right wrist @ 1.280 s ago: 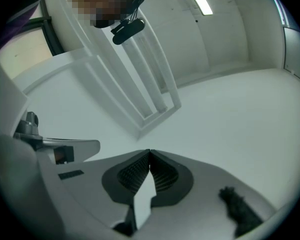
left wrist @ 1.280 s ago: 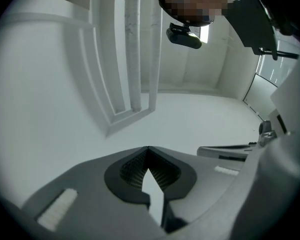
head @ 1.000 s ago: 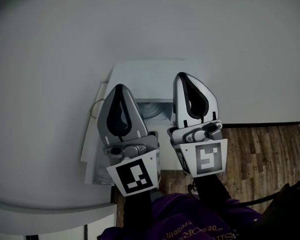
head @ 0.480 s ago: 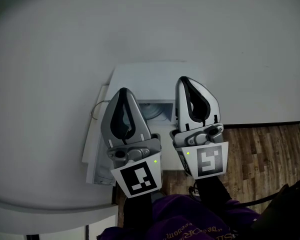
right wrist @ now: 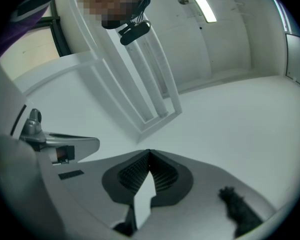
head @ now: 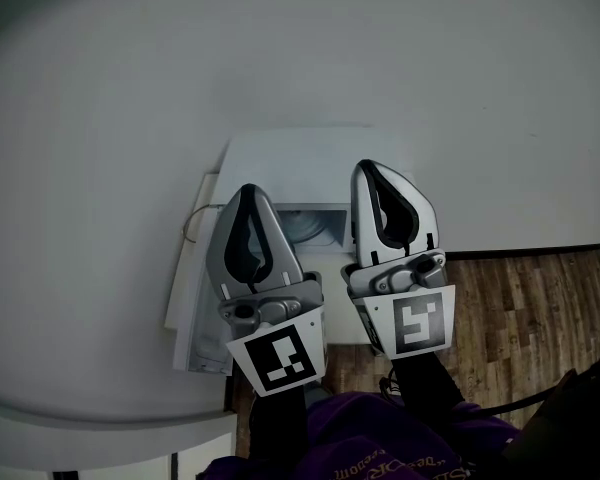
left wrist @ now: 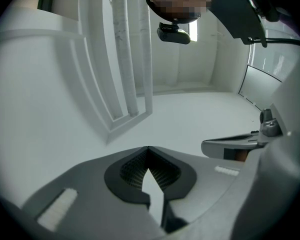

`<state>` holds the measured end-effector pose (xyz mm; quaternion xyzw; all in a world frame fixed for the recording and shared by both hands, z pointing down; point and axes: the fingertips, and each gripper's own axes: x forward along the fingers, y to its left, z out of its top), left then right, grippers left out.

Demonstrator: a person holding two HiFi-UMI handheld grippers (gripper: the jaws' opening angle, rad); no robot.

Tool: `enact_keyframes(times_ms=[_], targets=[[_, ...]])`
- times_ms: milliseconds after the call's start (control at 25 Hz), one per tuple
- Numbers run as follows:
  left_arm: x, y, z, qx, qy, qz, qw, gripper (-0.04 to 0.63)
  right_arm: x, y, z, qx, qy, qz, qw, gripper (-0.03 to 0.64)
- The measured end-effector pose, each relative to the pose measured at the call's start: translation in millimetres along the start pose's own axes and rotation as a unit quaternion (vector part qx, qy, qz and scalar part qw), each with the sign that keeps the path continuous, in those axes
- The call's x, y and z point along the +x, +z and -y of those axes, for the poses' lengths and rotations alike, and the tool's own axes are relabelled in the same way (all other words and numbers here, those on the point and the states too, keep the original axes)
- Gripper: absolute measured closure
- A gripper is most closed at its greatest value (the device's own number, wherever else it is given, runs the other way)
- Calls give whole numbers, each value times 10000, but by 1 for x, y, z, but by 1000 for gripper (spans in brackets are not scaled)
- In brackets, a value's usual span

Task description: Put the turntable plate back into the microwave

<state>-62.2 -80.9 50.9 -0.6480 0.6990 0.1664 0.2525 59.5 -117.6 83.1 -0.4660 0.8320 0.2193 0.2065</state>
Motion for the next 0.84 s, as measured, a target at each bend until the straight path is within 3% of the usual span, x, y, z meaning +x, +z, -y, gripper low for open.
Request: enact_keyframes(times_ms=[200,320,840], targets=[[0,-8,2,32,16,-77,10000,591,15,21,-3,-145,-18,-19,9999,606],[-1,-19,3,93,27,-185,9998,591,14,5,-2,-293,63,-359,9989,606],[-7,-60,4,243,60,-748,9969,591,19,-12,-9,-330,148,-431,9984,606]])
